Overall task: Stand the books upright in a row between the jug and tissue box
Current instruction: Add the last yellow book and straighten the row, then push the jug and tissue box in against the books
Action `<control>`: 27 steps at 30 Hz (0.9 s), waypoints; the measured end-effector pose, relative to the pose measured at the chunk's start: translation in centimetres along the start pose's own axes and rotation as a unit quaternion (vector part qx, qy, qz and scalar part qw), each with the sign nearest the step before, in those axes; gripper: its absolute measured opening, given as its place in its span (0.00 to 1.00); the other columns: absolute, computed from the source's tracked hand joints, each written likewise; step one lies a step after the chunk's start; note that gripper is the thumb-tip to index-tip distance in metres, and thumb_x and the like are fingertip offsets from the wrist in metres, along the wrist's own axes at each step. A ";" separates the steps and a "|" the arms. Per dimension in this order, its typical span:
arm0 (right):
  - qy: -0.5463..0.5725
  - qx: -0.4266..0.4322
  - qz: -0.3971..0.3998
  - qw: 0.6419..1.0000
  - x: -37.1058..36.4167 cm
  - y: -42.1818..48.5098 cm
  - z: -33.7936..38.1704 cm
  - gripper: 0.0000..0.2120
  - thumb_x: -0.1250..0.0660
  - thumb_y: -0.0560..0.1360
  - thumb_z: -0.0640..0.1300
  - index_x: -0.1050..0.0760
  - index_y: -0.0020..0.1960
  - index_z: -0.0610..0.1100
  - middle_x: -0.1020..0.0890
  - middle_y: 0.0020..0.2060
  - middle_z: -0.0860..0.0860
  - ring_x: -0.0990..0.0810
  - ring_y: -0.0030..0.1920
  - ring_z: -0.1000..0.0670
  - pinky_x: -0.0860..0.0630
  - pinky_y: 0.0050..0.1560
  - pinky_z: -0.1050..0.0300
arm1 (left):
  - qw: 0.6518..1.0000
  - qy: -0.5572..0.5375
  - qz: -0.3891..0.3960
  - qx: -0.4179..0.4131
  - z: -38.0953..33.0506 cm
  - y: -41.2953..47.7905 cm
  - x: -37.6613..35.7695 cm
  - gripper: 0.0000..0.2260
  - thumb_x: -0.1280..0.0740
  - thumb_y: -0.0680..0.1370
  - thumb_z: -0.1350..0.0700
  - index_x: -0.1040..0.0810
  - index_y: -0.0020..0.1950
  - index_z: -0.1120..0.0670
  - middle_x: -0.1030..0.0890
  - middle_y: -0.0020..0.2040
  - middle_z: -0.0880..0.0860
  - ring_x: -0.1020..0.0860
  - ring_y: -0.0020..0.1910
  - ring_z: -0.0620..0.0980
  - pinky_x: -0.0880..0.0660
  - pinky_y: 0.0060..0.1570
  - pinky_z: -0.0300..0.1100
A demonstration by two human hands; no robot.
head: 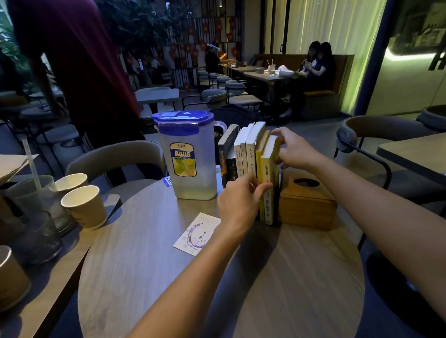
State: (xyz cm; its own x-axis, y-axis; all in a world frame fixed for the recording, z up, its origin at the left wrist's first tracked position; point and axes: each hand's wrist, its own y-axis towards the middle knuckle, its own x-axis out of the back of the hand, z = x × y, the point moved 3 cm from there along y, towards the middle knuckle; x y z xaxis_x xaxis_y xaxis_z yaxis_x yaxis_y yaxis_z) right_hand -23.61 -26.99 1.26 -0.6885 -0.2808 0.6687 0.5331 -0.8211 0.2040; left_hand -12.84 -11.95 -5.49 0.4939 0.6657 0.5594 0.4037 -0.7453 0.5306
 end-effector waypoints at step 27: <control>0.000 -0.012 0.091 0.996 0.1 -6.8 -0.2 0.41 0.25 0.75 0.48 0.44 0.80 0.47 0.21 0.60 0.51 0.17 0.55 0.51 0.21 0.62 0.48 | 0.975 -0.169 0.044 0.135 6.9 -0.9 2.9 0.34 0.24 0.72 0.46 0.33 0.75 0.49 0.24 0.65 0.51 0.23 0.60 0.49 0.20 0.53 0.42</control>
State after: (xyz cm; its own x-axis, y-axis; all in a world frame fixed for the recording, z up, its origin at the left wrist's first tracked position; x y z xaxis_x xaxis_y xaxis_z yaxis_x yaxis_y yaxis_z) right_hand -27.37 -21.56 -0.19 -0.5820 -0.4264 0.6924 0.6374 -0.7680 0.0629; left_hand -6.45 -9.59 -8.70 0.7429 0.5833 0.3284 0.5142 -0.8114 0.2781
